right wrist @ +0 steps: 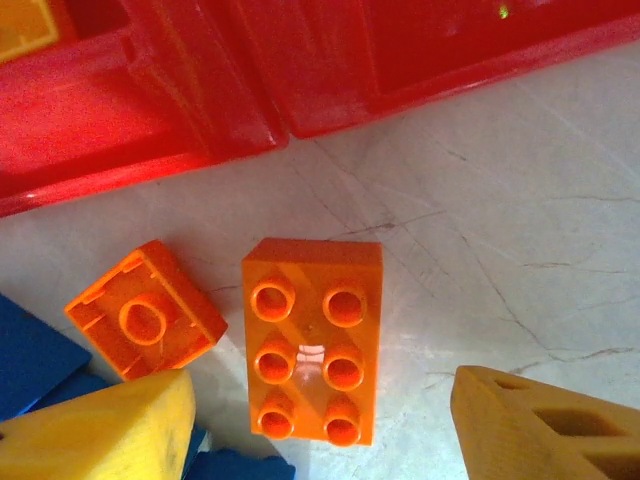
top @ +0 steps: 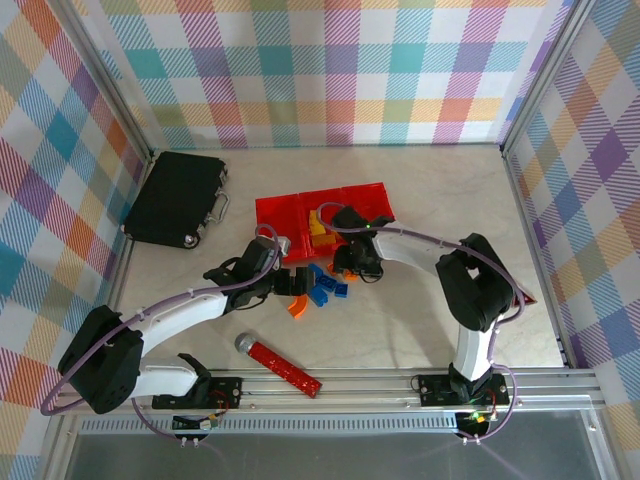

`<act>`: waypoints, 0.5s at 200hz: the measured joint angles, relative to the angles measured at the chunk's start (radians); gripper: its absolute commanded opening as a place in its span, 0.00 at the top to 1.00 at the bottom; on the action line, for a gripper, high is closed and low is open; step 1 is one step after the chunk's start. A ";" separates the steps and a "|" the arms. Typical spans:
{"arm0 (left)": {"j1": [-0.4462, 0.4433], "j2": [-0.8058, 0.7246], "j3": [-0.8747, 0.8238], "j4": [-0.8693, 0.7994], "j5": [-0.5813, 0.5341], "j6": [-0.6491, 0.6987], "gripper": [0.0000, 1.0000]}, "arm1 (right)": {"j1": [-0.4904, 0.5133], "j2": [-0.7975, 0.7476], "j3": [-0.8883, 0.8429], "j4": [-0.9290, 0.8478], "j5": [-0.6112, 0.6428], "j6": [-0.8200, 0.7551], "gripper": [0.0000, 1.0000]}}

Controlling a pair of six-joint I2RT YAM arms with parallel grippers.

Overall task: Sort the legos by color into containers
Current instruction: Pick up the lego from the center of the table.

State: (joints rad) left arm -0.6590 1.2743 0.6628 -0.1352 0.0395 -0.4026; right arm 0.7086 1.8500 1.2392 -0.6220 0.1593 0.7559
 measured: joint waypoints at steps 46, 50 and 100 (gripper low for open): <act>0.000 0.014 0.000 0.031 0.000 0.000 0.00 | 0.005 0.026 0.000 0.009 0.075 0.003 0.39; 0.000 0.019 0.000 0.035 0.000 0.000 0.00 | 0.005 0.031 0.000 0.010 0.077 0.005 0.40; 0.000 0.028 -0.021 0.067 0.000 -0.004 0.00 | 0.005 0.055 0.000 0.018 0.091 -0.002 0.46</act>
State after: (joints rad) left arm -0.6590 1.3022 0.6415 -0.0681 0.0399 -0.4068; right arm 0.7132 1.9049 1.2392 -0.6037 0.2501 0.7544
